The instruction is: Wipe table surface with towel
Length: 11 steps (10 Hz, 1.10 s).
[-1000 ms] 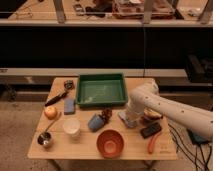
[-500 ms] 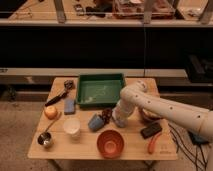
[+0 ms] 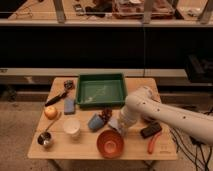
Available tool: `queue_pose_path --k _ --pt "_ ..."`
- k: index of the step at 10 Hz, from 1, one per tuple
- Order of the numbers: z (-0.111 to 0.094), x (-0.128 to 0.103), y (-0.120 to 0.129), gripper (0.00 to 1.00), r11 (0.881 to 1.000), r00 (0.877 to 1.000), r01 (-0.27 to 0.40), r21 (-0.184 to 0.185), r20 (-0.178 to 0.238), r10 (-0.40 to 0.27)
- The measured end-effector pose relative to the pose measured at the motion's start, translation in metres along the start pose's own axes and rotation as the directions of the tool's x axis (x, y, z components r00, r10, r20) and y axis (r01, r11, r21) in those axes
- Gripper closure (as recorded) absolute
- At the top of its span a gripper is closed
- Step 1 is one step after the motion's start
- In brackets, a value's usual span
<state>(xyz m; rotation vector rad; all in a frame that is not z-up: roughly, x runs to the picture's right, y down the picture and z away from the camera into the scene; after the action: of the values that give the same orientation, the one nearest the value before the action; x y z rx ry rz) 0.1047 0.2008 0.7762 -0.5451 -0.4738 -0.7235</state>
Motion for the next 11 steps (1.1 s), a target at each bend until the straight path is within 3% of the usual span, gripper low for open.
queue_pose_path --k 3,5,9,11 --pt "-0.006 0.013 0.038 0.86 0.999 1.000 -0.017 -0.038 0.004 0.017" --pt "-0.007 0.036 0.049 0.86 0.997 0.996 -0.063 -0.051 -0.059 0.060" --pt "-0.013 0.093 0.033 0.86 0.983 0.974 -0.182 -0.017 -0.143 0.178" --pt "-0.011 0.112 0.010 0.86 0.975 0.962 -0.220 0.013 -0.160 0.220"
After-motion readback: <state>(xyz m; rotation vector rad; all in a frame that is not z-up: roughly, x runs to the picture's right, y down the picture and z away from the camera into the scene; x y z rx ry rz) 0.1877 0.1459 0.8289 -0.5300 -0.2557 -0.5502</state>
